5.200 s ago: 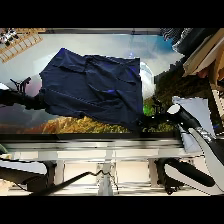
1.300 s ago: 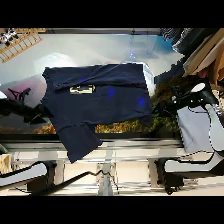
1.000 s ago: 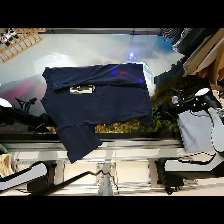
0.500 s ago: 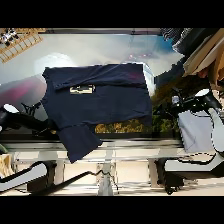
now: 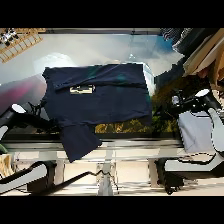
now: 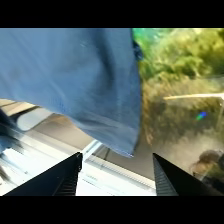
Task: Fold the clothes and pants, and hang the long-sleeved shirts on hangers.
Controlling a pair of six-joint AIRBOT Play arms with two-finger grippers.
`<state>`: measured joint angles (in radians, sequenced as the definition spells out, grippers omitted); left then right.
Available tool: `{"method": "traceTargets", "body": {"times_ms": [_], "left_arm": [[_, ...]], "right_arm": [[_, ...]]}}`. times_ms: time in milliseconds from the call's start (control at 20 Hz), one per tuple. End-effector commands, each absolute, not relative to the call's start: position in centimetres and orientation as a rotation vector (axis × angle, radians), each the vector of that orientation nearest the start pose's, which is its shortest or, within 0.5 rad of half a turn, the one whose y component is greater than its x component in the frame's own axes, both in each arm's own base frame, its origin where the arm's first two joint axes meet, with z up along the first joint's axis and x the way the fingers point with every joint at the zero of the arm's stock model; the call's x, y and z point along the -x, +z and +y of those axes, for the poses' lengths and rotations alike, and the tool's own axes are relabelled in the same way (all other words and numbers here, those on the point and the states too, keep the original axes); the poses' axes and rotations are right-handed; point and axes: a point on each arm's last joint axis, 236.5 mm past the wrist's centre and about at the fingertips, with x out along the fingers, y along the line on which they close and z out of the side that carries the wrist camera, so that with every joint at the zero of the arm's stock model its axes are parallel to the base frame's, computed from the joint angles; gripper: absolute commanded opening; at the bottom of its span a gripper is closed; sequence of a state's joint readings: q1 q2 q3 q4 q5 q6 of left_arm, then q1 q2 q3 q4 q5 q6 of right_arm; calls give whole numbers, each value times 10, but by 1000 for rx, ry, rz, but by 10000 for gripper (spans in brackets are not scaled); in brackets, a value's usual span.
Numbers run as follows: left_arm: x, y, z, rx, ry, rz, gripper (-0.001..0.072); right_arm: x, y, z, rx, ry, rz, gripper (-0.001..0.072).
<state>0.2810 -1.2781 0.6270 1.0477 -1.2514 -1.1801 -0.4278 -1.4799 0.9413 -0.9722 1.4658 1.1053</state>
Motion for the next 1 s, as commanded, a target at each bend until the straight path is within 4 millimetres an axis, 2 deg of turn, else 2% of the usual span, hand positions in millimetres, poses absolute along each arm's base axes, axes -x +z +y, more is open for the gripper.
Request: {"method": "traceTargets", "body": {"times_ms": [0,150,350,400,500,550,600,650,750,850,950], "left_arm": [[-239,-82,-68,650,-400,1589,8],[-264,-46,-88,789,-506,1457,8],[-283,-22,-104,881,-587,1348,8],[-284,-21,-105,889,-591,1342,8],[-284,-16,-107,891,-614,1333,8],[-284,-10,-110,899,-645,1318,8],[-286,1,-114,920,-687,1294,8],[-290,16,-116,949,-734,1252,9],[-308,48,-109,997,-783,1142,8],[-328,71,-90,1009,-769,1041,8],[-341,85,-71,991,-741,977,8]], "right_arm": [[-272,-83,17,-627,460,1634,454],[-267,-93,24,-579,483,1636,455],[-268,-108,45,-518,523,1668,445],[-269,-113,51,-503,524,1674,388],[-276,-120,58,-487,502,1667,210],[-278,-120,60,-479,504,1659,95],[-281,-116,59,-475,511,1655,16],[-285,-110,57,-464,518,1645,16],[-303,-82,50,-395,529,1579,15],[-331,-42,40,-308,515,1454,14],[-356,-2,34,-242,495,1329,14]]}}
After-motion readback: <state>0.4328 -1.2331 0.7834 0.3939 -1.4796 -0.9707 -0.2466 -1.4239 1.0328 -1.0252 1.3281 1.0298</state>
